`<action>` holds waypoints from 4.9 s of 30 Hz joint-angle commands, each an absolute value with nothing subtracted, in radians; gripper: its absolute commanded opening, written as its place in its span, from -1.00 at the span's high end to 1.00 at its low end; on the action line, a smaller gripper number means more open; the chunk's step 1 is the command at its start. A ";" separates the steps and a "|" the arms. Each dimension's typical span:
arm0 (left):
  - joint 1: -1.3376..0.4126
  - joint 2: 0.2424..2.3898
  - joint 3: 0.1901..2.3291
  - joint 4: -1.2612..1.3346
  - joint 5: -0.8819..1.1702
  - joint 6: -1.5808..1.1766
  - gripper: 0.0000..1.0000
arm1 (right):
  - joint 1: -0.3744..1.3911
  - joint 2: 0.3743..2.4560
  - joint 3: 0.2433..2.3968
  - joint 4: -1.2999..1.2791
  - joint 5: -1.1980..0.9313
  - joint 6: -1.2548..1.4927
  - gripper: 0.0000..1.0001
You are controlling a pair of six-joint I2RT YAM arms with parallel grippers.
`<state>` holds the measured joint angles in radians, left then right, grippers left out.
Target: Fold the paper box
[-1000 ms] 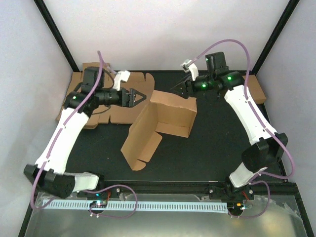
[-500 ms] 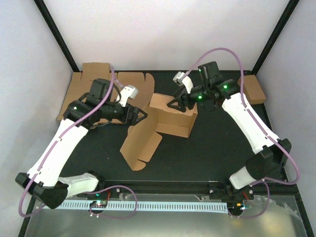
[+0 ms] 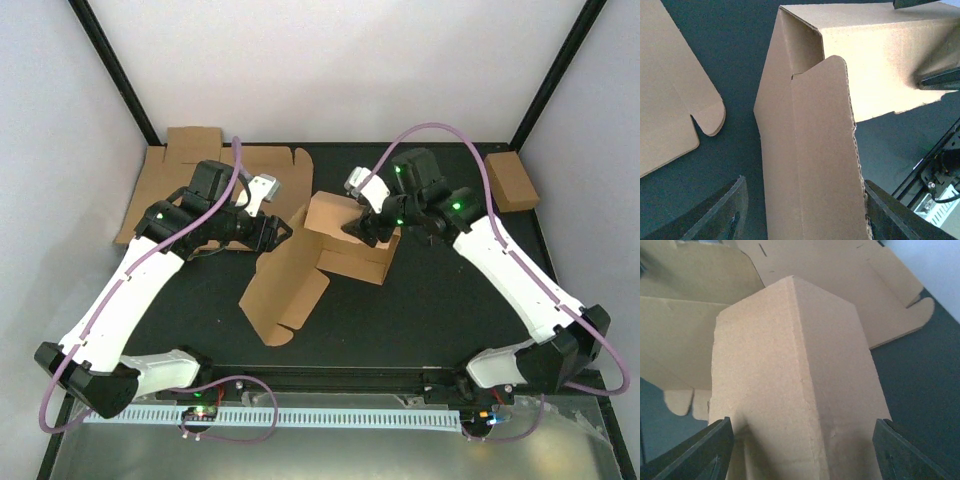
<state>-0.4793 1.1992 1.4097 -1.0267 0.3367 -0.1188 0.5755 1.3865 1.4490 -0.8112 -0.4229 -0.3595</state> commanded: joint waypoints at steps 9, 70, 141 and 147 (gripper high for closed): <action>-0.482 1.204 1.416 -1.025 0.336 -0.118 0.14 | 0.711 1.317 1.380 -0.768 -0.083 -0.448 -0.57; -0.490 1.246 1.465 -1.011 0.472 -0.085 0.82 | 0.967 1.216 1.276 -0.613 0.340 -0.740 -0.63; -0.511 1.272 1.493 -1.001 0.540 -0.103 0.82 | 0.845 1.310 1.237 -0.546 0.460 -0.820 -0.68; -0.514 1.273 1.495 -0.987 0.564 -0.106 0.82 | 0.846 1.287 1.147 -0.444 0.459 -0.880 -0.67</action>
<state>-0.5007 1.2682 1.4429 -0.9977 0.5037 -0.1078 0.8505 1.3083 1.2007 -0.5423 0.4335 -0.8219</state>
